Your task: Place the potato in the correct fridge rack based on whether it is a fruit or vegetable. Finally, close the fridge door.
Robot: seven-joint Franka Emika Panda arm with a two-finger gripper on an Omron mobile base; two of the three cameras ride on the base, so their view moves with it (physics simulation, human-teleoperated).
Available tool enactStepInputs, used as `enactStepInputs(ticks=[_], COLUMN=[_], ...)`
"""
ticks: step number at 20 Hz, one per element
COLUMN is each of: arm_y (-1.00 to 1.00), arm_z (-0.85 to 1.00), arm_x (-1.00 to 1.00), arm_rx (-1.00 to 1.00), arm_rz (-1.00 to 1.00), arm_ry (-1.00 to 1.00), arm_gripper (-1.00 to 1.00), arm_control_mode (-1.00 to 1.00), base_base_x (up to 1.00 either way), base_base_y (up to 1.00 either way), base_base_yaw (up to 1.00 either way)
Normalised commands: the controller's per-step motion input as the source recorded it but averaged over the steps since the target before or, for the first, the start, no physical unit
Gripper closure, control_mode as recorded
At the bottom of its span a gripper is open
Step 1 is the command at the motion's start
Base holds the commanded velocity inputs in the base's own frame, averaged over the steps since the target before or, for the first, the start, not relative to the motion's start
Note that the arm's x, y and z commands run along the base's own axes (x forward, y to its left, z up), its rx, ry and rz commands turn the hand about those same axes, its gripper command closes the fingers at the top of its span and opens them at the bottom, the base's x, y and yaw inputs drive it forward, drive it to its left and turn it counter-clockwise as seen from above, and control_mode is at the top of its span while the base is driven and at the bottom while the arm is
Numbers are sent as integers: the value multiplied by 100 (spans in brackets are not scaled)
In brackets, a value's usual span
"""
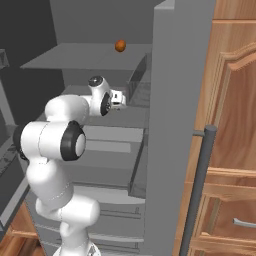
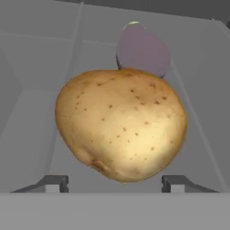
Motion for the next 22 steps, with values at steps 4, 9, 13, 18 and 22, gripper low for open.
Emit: enactStepInputs(ticks=[4, 9, 13, 18, 22], arm_y=[0, 2, 0, 22, 40], arm_z=[0, 5, 30, 61, 72], arm_x=[-95, -100, -100, -100, -100], arm_rx=[0, 0, 3, 3, 7], arm_rz=[0, 0, 0, 4, 9], arm_ry=[-1, -5, -3, 0, -3], arm_gripper=[-100, -100, -100, -100, -100], arm_control_mode=[-100, -100, -100, -100, -100], base_base_x=[0, 0, 0, 0, 0], base_base_y=[0, 0, 0, 0, 0], base_base_yaw=[0, 0, 0, 0, 0])
